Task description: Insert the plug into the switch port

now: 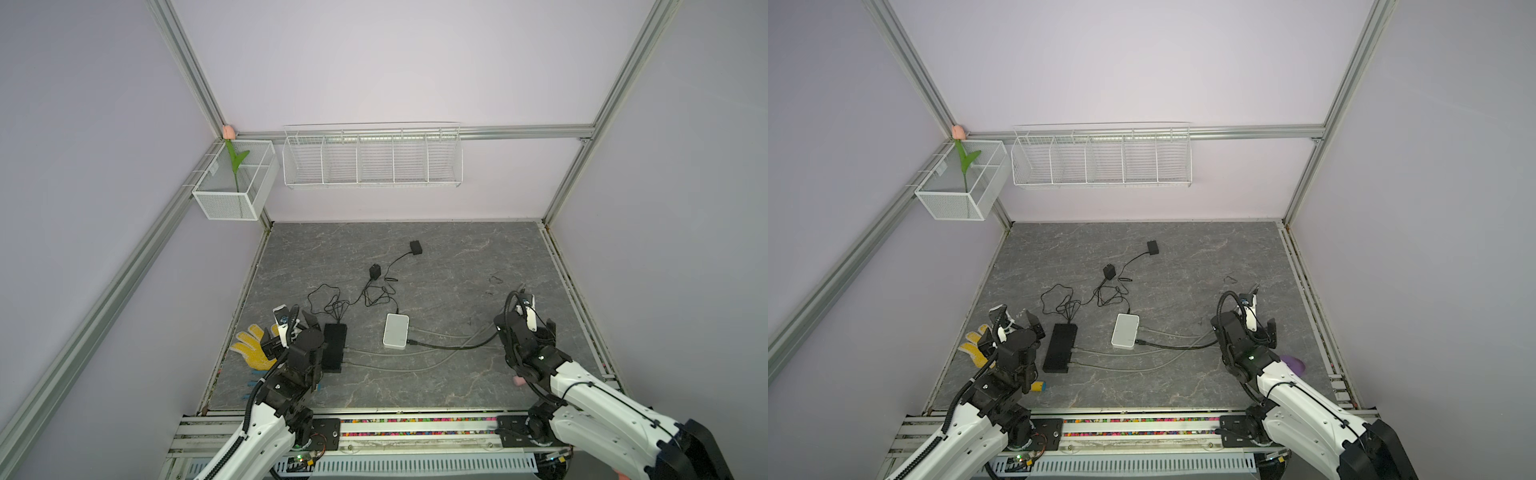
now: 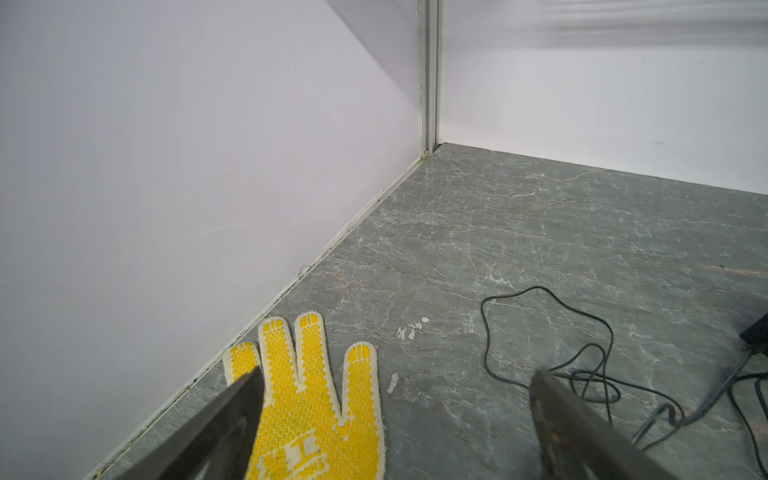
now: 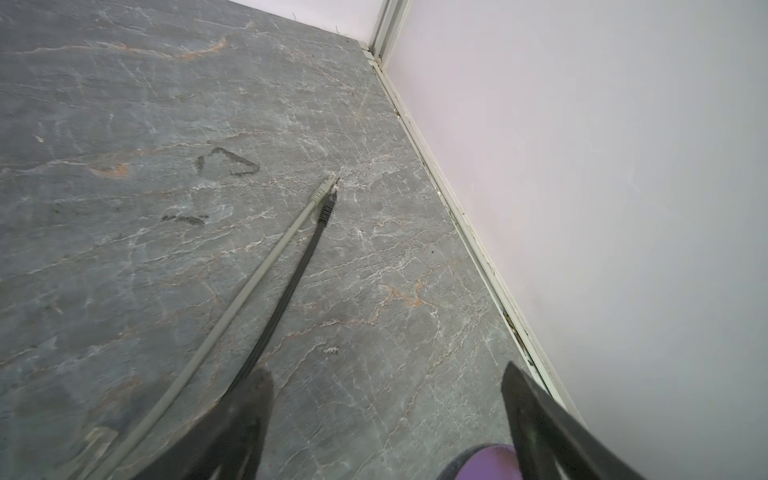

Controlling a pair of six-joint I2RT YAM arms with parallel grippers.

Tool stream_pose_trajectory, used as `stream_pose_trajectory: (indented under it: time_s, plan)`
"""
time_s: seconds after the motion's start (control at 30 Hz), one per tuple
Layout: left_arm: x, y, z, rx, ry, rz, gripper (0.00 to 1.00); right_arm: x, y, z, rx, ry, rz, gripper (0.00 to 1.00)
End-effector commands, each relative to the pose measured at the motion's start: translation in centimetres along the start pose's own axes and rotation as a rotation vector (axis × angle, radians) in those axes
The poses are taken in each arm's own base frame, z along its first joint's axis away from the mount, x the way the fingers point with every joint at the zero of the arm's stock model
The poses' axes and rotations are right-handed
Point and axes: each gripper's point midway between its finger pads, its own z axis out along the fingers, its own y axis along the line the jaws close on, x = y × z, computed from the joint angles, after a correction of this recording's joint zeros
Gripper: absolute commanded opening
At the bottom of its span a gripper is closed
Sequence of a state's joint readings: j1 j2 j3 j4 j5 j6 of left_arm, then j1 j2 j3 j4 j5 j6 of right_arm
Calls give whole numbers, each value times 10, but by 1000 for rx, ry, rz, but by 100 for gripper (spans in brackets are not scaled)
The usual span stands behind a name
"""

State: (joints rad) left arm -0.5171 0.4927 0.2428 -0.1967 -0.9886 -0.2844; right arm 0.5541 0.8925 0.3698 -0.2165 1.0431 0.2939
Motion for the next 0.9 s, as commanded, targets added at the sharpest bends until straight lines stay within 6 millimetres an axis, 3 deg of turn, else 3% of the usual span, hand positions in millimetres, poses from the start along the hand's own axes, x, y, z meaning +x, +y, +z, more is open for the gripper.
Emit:
stream_pose_trajectory:
  time_s: [0.0, 0.2, 0.4, 0.7, 0.87]
  plan:
    - [1, 7, -2, -17, -6, -17, 99, -2, 11, 3, -53, -17, -20, 89]
    - [1, 2, -3, 24, -14, -16, 99, -9, 26, 12, -85, -20, -34, 89]
    - [1, 0, 2, -4, -2, 7, 99, -10, 25, 25, -110, -1, 10, 89]
    - [8, -16, 20, 4, 78, 65, 99, -13, 30, 26, -146, -16, 8, 90]
    - [8, -16, 23, 23, 73, 48, 99, -19, 36, 32, -159, -31, 13, 90]
